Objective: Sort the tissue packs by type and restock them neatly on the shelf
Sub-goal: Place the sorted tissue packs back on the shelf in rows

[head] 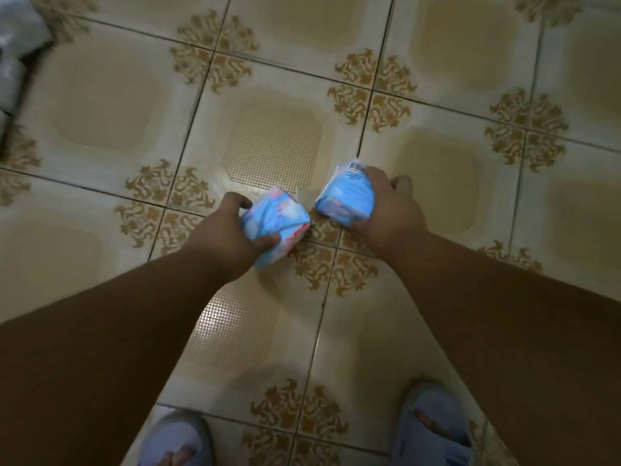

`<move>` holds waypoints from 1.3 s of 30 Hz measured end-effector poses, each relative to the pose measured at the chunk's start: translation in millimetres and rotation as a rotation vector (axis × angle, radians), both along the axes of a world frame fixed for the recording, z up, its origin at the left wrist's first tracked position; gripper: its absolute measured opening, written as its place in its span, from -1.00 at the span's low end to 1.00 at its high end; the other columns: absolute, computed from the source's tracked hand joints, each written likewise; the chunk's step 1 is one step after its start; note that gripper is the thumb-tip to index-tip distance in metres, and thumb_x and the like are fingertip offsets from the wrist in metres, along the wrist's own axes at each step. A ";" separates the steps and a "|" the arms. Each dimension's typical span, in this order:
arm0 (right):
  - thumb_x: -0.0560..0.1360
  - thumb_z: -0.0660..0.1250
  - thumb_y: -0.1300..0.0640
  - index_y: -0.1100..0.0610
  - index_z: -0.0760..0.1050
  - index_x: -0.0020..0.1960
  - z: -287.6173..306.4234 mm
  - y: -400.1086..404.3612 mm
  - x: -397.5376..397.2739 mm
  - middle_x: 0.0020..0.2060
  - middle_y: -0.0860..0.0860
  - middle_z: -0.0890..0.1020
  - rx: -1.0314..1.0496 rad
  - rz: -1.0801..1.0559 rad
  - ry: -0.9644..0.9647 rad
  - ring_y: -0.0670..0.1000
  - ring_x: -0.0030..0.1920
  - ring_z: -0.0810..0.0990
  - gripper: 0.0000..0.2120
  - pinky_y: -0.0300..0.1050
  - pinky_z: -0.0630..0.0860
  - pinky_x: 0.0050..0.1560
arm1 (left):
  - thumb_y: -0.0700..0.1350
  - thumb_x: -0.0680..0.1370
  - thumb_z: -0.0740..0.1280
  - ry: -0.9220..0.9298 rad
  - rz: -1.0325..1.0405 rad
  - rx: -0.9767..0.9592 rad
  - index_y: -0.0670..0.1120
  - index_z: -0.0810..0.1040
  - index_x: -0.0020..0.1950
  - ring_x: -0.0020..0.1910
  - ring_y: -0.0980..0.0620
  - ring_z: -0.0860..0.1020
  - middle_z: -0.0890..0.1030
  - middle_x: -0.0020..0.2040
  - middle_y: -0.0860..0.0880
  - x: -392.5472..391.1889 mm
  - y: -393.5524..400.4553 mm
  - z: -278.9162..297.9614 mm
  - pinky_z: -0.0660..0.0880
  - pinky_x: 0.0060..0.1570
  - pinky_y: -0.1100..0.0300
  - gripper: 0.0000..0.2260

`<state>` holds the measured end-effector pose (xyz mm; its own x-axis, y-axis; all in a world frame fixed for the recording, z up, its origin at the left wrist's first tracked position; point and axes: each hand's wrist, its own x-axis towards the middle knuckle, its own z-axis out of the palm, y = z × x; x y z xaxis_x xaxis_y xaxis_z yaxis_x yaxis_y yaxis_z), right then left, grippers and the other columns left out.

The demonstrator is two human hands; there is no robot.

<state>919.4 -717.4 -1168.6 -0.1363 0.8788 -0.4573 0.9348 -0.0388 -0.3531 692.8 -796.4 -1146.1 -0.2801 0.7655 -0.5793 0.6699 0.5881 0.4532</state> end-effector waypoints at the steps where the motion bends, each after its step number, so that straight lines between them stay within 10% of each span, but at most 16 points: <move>1: 0.35 0.54 0.04 -0.03 0.24 0.46 7.8 -2.1 -3.2 0.24 0.16 0.37 -0.003 -0.067 0.097 0.23 0.10 0.53 -0.22 -0.03 0.48 0.10 | 0.15 0.42 0.50 -0.010 0.030 0.010 -0.02 0.38 0.33 -0.06 -0.04 0.53 0.55 0.02 -0.04 2.0 0.6 8.0 0.48 -0.03 0.12 -0.41; 7: 0.45 0.47 0.06 0.05 0.43 0.17 166.8 -22.3 -1.7 -0.01 0.07 0.64 -0.537 -0.748 0.907 0.04 -0.24 0.62 -0.64 -0.15 0.49 -0.34 | 0.18 0.46 0.45 -0.359 0.424 -0.035 0.12 0.48 0.21 -0.03 -0.03 0.61 0.61 0.10 0.00 1.5 -13.1 156.6 0.60 -0.09 0.01 -0.62; 10: 0.34 0.44 -0.08 -0.03 0.50 0.07 292.3 -20.2 24.8 -0.16 -0.01 0.57 -0.674 -0.738 0.881 -0.05 -0.38 0.45 -0.66 -0.20 0.29 -0.38 | 0.11 0.49 0.45 -0.595 0.540 -0.094 0.06 0.52 0.21 0.01 -0.13 0.67 0.68 0.07 -0.06 7.4 -12.7 283.7 0.59 0.05 -0.15 -0.66; 16: 0.33 0.40 -0.15 -0.04 0.54 0.27 578.2 -2.3 91.5 0.14 -0.02 0.67 -0.696 -0.620 0.890 0.08 0.13 0.63 -0.48 0.08 0.43 0.17 | 0.15 0.48 0.42 -0.774 0.427 -0.118 0.00 0.53 0.32 0.10 -0.13 0.65 0.67 0.15 -0.09 26.6 -21.9 556.3 0.58 0.11 -0.10 -0.53; 21: 0.12 0.61 -0.06 0.07 0.50 0.34 759.1 12.6 129.8 0.18 0.14 0.65 -0.827 -0.437 0.942 0.20 0.10 0.66 -0.19 0.17 0.62 -0.04 | 0.24 0.25 0.49 -0.771 0.318 -0.062 -0.18 0.48 0.29 0.00 -0.18 0.61 0.63 0.03 -0.20 54.0 -11.6 715.1 0.55 0.11 -0.19 -0.25; 27: 0.28 0.40 -0.03 0.00 0.53 0.24 868.8 53.1 140.7 0.13 0.13 0.65 -0.649 -0.456 0.962 0.20 0.09 0.60 -0.48 0.16 0.49 0.15 | 0.21 0.22 0.48 -0.856 0.309 0.164 -0.01 0.55 0.33 0.13 -0.27 0.56 0.57 0.27 -0.27 72.1 48.0 814.9 0.45 0.13 -0.15 -0.29; 32: 0.49 0.32 -0.10 0.06 0.59 0.14 915.4 109.3 111.8 0.00 0.16 0.70 -0.524 -0.520 0.971 0.16 -0.09 0.68 -0.67 0.07 0.57 0.00 | -0.02 0.43 0.49 -0.804 0.286 0.387 -0.20 0.53 0.19 -0.17 -0.17 0.62 0.64 0.02 -0.28 72.4 124.5 862.9 0.53 -0.23 0.03 -0.58; 39: 0.46 0.22 -0.40 0.06 0.53 -0.03 1004.4 214.3 79.0 -0.10 0.15 0.73 -0.187 -0.632 1.080 0.16 -0.14 0.73 -0.48 0.11 0.65 -0.13 | 0.03 0.55 0.40 -0.676 0.035 0.604 0.10 0.55 0.15 -0.16 -0.07 0.70 0.64 0.07 -0.11 59.3 258.4 946.6 0.65 -0.17 -0.07 -0.81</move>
